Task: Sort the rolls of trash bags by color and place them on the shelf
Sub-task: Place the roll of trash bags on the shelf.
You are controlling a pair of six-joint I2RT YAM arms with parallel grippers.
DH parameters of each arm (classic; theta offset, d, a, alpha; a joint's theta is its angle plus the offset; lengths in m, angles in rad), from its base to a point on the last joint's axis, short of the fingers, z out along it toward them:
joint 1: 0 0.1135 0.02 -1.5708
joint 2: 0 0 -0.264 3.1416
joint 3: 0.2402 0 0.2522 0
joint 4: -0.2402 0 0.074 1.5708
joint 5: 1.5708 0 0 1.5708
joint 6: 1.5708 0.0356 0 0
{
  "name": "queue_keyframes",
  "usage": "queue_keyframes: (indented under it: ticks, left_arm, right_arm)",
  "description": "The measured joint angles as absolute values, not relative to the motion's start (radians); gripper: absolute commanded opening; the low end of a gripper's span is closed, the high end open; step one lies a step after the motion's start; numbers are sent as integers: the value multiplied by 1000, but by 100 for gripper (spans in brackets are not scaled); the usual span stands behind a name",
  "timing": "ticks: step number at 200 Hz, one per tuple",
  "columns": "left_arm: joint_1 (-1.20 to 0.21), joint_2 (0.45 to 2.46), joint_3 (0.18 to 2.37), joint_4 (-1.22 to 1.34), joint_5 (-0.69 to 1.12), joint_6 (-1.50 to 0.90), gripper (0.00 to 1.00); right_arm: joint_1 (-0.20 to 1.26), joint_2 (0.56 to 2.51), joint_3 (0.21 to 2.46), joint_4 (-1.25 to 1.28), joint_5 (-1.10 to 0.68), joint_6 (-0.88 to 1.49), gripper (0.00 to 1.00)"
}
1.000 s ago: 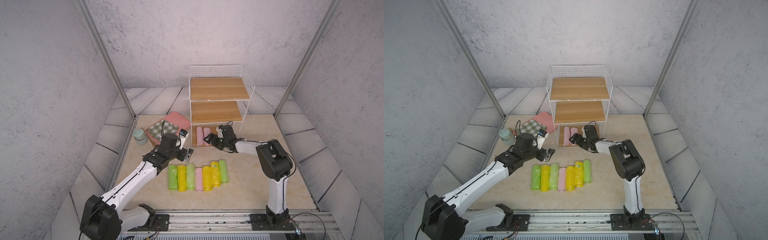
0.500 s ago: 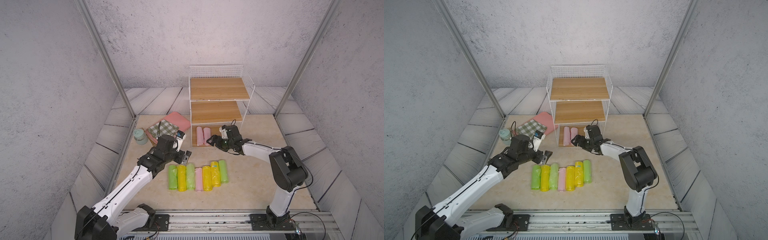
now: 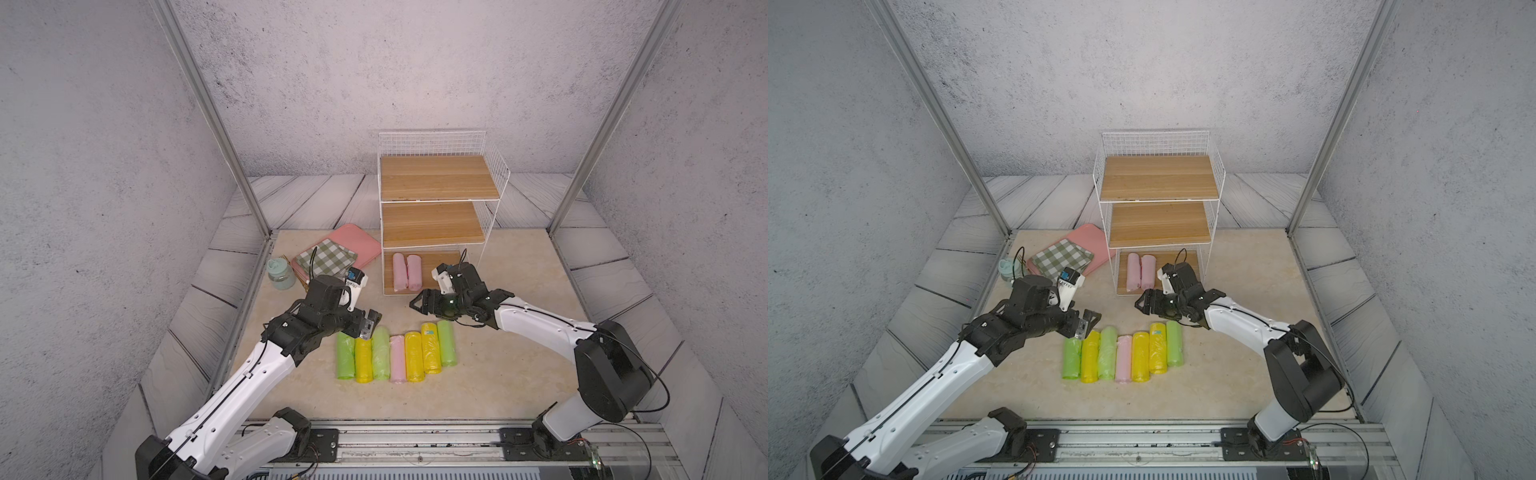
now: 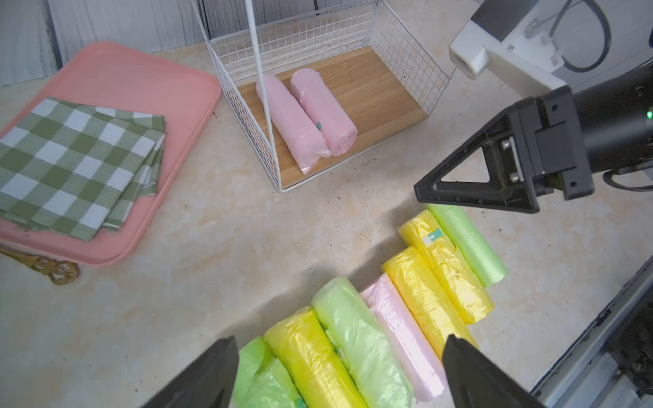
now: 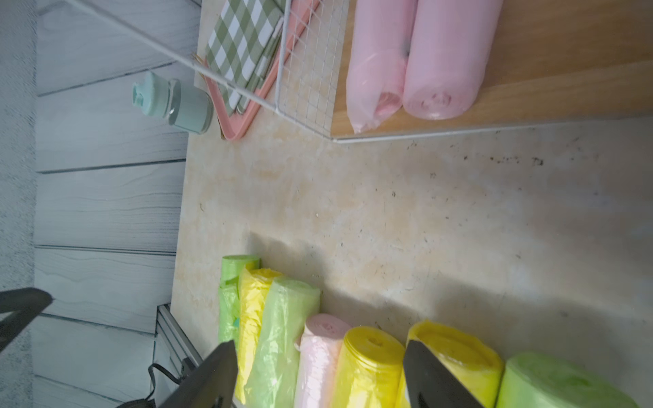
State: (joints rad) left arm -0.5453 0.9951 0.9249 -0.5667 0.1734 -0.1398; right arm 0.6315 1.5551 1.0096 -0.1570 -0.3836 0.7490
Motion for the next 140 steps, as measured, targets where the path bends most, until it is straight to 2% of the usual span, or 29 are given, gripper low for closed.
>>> queue_keyframes:
  ticks: [58, 140]
  left_arm:
    - [-629, 990, 925, -614, 167, -222, 97]
    - [-691, 1016, 892, -618, 112, -392, 95]
  right_arm:
    - [702, 1457, 929, -246, -329, 746, 76]
    - [702, 1135, 772, -375, -223, 613, 96]
